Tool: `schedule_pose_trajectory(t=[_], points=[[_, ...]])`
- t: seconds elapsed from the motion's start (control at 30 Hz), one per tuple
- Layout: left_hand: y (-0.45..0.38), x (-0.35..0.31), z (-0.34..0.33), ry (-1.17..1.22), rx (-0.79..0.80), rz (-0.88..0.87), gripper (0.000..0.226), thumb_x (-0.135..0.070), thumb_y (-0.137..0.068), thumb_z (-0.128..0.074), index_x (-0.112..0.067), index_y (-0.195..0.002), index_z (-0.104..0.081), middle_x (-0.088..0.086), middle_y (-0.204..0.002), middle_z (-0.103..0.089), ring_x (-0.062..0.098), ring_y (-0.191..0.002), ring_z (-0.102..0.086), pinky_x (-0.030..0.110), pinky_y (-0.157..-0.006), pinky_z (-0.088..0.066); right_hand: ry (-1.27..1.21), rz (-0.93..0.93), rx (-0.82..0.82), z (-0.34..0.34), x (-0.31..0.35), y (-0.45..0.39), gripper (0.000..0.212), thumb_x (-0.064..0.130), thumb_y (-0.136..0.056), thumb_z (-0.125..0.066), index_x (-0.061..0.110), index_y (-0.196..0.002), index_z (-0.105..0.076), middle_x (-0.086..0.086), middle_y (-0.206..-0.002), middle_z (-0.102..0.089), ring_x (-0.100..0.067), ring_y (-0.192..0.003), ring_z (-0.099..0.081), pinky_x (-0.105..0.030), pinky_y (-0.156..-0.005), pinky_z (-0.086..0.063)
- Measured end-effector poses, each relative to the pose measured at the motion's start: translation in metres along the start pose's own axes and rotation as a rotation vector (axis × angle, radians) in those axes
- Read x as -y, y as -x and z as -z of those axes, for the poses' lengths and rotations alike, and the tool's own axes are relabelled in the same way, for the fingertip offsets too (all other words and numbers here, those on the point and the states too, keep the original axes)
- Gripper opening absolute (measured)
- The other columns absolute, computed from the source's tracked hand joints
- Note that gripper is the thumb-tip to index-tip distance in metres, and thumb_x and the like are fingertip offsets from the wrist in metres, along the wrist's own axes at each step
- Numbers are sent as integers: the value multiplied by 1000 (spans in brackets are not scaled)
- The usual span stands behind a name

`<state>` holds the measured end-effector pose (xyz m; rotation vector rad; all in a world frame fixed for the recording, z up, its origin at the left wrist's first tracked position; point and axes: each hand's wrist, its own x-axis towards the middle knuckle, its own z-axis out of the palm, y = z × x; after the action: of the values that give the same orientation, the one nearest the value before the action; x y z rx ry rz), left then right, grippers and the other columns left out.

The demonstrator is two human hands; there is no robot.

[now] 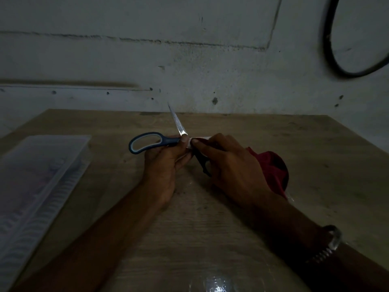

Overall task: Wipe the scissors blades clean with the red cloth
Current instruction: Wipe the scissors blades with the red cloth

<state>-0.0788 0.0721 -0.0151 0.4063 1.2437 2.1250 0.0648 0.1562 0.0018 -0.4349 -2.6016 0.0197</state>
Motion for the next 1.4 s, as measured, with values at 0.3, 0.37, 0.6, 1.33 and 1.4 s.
schedule_pose_trajectory(t=[0.3,0.37,0.6,1.33,1.4], points=[[4,2,-1,-28,37,-7,23,-11,-92,-70,-3,-114,-72,9,-108,-79,20,-103,-76,32,-87,-61,-27,-42,-54,2,-1,2,64,11,-87,-69,17,-149,-56,-7,-127,-62,-24,-108,-59,-30,-75,-53],[3,2,-1,-26,25,-15,23,-10,-91,-71,-4,-113,-72,10,-109,-79,20,-104,-76,31,-85,-61,21,-11,-15,-2,4,1,69,11,-88,-71,19,-154,-50,-6,-130,-60,-25,-110,-56,-31,-72,-52],[0,-6,-2,19,-55,11,15,-12,-89,-74,-9,-103,-73,0,-91,-81,12,-91,-78,24,-75,-62,72,-84,66,12,-7,10,68,29,-86,-77,24,-150,-53,-3,-135,-56,-18,-118,-50,-29,-85,-52],[7,-2,-4,14,19,0,20,-11,-93,-67,-5,-112,-72,8,-108,-80,20,-103,-76,35,-90,-61,160,-62,-21,-4,19,-1,75,41,-84,-58,11,-152,-47,-12,-131,-56,-27,-110,-56,-36,-73,-55],[7,-2,-4,30,41,-3,19,-9,-94,-66,-4,-111,-72,9,-108,-79,20,-103,-76,34,-89,-62,213,-26,11,-10,17,-3,79,47,-82,-51,11,-153,-47,-12,-134,-57,-29,-113,-58,-41,-79,-58]])
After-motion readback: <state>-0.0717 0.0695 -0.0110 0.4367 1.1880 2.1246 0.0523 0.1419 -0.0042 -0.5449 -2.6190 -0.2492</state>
